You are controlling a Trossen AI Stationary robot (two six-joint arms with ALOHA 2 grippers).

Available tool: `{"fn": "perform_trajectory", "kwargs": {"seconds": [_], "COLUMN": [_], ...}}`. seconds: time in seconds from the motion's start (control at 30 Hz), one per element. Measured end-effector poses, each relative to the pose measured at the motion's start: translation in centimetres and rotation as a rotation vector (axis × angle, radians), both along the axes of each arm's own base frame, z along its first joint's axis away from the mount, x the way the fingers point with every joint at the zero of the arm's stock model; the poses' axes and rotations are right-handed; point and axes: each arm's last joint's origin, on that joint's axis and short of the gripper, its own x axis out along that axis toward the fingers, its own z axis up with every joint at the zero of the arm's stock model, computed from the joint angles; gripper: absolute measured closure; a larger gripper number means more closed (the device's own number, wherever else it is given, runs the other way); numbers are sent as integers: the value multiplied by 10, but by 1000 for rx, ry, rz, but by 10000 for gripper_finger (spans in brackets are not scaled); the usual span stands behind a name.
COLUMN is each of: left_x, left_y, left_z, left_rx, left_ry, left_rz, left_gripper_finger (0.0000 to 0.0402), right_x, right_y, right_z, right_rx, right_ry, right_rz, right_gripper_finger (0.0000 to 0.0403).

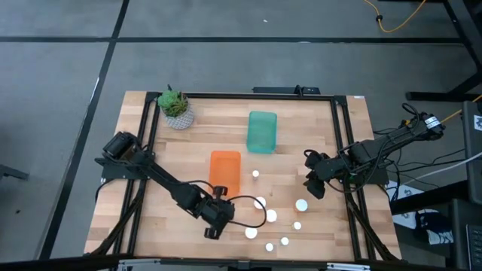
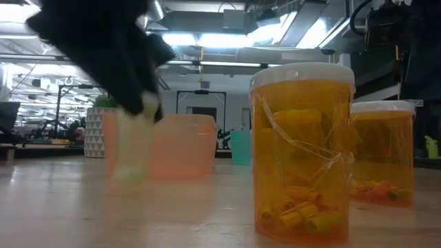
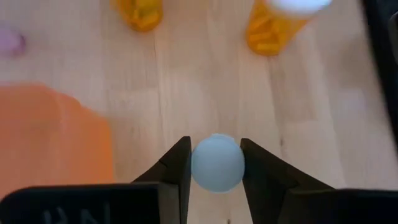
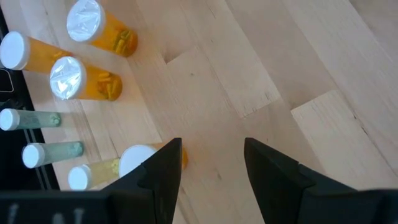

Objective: Pick and place medicine bottles into bin by pill shape (circle, oval)
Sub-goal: Put the small yellow pill bottle into the orange bin

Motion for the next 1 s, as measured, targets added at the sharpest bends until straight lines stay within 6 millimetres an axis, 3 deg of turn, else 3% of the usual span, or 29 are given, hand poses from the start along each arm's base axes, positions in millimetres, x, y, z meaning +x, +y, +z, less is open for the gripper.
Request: {"fn": "perform_trajectory", "kwargs": {"seconds": [0.3, 0.6, 0.73, 1.0], "left_x": [16, 9, 10, 4], "left_y": [11, 38, 56, 104], "left_z": [66, 125, 134, 128], "left_rx": [106, 271, 330, 379], "left_ry": [-153, -127, -104, 97], "left_rz": [-131, -117, -50, 98], "left_gripper_finger": [306, 307, 307, 307], "right_x": [0, 0, 0, 0], "right_y": [0, 0, 0, 0], "right_z": [0, 0, 0, 0], "right_rx": [1, 0, -1, -1], "right_ry": [0, 0, 1, 1], "right_rz": [-2, -1, 0, 0], "right_gripper_finger": [226, 226, 226, 226]}}
